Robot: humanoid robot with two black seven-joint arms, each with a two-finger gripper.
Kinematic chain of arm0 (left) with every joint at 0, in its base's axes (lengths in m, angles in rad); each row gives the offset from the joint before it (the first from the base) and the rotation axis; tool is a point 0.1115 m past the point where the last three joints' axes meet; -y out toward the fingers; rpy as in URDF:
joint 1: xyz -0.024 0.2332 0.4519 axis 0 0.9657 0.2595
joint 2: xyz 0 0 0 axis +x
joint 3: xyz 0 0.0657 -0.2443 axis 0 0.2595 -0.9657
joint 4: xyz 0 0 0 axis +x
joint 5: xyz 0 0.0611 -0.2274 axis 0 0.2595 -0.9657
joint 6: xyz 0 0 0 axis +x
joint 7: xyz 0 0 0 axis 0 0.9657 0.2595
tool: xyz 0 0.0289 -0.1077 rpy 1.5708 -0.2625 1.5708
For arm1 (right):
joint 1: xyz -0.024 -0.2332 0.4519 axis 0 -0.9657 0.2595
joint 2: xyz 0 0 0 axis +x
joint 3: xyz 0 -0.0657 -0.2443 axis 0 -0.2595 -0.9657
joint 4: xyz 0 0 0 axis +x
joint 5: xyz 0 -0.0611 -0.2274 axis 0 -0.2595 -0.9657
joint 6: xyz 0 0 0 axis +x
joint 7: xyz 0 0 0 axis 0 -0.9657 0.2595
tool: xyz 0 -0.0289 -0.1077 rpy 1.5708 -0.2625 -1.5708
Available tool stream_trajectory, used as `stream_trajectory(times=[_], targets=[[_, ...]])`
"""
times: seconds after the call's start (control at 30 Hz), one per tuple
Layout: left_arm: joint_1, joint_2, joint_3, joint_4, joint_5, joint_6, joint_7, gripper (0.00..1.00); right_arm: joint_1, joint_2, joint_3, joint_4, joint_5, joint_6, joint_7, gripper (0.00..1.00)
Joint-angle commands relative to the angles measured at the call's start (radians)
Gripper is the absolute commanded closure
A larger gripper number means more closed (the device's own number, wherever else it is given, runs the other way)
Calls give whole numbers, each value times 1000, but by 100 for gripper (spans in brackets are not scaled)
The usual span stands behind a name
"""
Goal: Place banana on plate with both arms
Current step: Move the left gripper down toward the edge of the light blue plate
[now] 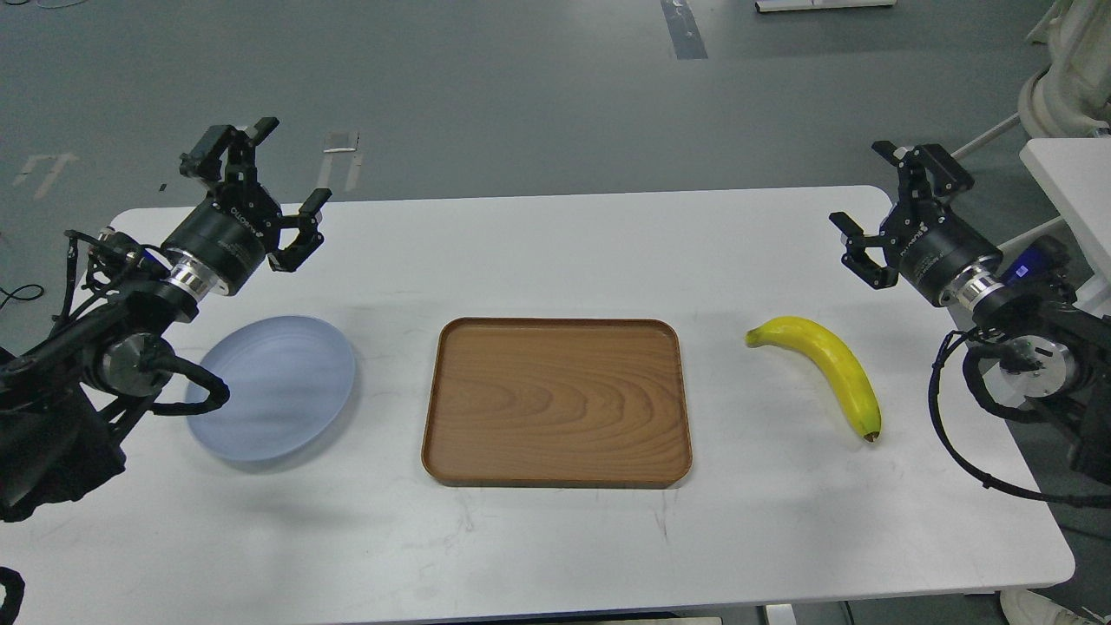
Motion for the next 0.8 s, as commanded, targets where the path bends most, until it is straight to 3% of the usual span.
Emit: stream_trajectory(times=[0.0,0.3,0.5,0.7,0.77], targets=[[2,0,0,0,2,0,-3,0,-1,-1,-1,-1,-1,0,0,0],[-5,16,0,47,-4,0,5,0,7,-1,-2,-1,-4,0,0,0],[-14,90,3,52,42,0,2,0,11,0,-4,0,-10,0,0,0],[-66,257,0,-124,358,0,-14,0,16,2,-7,2,-18,0,0,0],[-77,340,-1,-245,556,0,-30,0,17,3,-7,2,-19,0,0,0]])
